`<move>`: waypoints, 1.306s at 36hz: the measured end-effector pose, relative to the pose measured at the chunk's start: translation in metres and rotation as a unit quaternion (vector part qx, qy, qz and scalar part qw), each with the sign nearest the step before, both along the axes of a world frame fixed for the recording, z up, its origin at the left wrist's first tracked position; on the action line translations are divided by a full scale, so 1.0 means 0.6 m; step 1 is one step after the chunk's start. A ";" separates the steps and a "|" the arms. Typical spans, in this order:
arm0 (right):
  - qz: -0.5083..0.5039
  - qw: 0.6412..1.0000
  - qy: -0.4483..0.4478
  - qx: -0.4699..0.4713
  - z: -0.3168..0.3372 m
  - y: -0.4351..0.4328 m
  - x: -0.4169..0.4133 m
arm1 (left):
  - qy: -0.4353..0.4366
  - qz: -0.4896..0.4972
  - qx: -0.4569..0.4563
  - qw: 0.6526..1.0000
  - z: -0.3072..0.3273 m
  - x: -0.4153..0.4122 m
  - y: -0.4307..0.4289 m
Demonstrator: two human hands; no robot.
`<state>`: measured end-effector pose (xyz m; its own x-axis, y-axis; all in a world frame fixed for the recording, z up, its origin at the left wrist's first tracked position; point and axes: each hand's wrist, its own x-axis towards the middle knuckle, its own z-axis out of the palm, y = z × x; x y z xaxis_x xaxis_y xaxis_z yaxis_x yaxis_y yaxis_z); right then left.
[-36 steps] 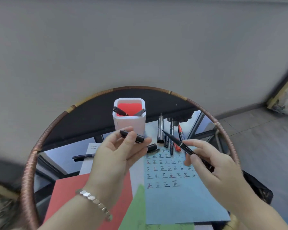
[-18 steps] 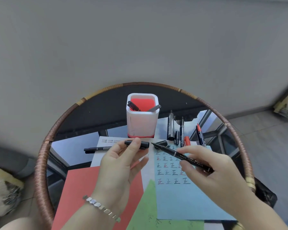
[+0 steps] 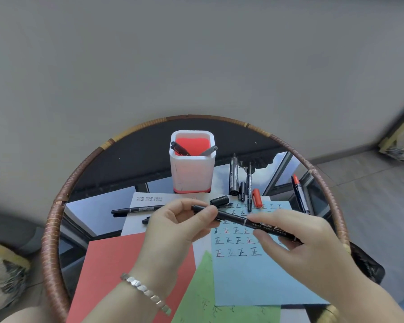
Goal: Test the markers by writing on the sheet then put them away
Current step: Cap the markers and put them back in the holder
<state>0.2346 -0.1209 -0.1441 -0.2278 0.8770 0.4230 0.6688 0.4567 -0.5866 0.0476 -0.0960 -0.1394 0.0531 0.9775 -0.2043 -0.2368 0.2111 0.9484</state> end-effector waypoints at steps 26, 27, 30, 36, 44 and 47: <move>-0.143 0.977 0.064 -0.146 -0.027 0.025 0.060 | -0.049 0.037 -0.005 0.998 -0.027 0.076 -0.002; -0.197 0.973 0.032 -0.118 -0.034 0.033 0.079 | -0.047 0.050 0.001 0.998 -0.028 0.076 -0.001; -0.345 0.930 -0.083 -0.099 -0.053 0.054 0.125 | -0.022 0.075 0.047 0.996 -0.024 0.071 0.001; -0.386 0.872 -0.218 -0.210 -0.070 0.079 0.132 | 0.020 0.094 0.129 0.987 -0.013 0.054 -0.010; -0.317 0.928 -0.074 -0.184 -0.073 0.082 0.092 | 0.105 0.259 0.376 0.884 0.043 0.011 0.005; -0.271 0.947 -0.011 -0.171 -0.054 0.072 0.073 | 0.169 0.304 0.417 0.840 0.058 -0.002 0.042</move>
